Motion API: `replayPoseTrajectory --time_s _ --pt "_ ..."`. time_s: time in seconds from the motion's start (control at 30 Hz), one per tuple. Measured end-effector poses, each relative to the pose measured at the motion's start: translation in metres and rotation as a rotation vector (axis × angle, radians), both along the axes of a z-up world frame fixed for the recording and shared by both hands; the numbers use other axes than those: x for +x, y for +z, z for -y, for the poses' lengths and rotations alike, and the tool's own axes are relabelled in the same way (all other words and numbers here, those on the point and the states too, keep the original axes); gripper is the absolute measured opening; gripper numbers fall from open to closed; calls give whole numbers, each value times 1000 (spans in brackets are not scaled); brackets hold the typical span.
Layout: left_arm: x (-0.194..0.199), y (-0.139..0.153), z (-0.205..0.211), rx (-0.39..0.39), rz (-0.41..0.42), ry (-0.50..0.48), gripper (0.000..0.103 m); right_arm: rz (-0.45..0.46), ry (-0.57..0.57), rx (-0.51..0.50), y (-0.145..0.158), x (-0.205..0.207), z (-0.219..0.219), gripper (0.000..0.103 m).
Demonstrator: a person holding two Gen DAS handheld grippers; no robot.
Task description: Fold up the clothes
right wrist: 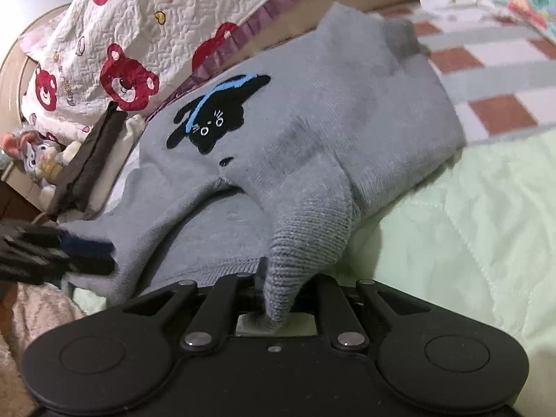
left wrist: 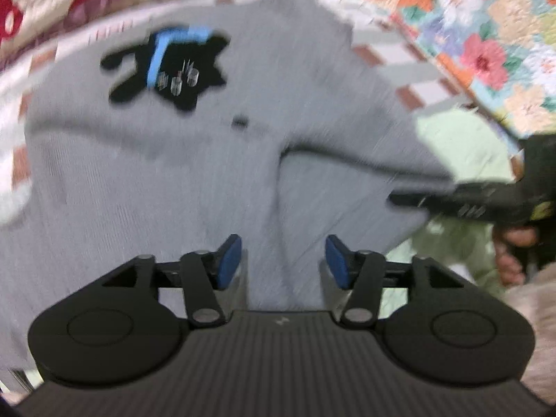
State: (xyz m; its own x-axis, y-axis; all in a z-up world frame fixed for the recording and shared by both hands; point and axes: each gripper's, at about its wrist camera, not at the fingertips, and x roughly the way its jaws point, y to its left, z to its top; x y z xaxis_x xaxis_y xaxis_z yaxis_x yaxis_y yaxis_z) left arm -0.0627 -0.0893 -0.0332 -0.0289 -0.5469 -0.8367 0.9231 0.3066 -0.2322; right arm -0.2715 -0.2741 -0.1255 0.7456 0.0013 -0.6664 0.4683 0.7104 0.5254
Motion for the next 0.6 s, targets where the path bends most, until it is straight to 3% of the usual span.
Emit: replayPoseTrajectory --time_s 0.1,0.17,0.27,0.33,0.4,0.47,0.6 --pt "5 13 15 -35 30 17 63 -20 31 38 -6 -4 -1 24" --pt "12 12 30 -15 47 37 64 -30 76 135 -8 -10 6 36" --pt "15 5 62 9 78 43 64 0 93 224 4 -28 29 37" --pt "16 2 86 -12 52 33 64 42 65 230 18 -40 53 41" --pt "15 -3 112 -34 16 29 64 106 -18 238 32 -50 86 52" --pt "17 -11 141 -53 -14 44 64 155 -86 279 31 -49 124 57" --pt "15 -27 188 -52 -1 92 63 84 -215 336 2 -31 174 58"
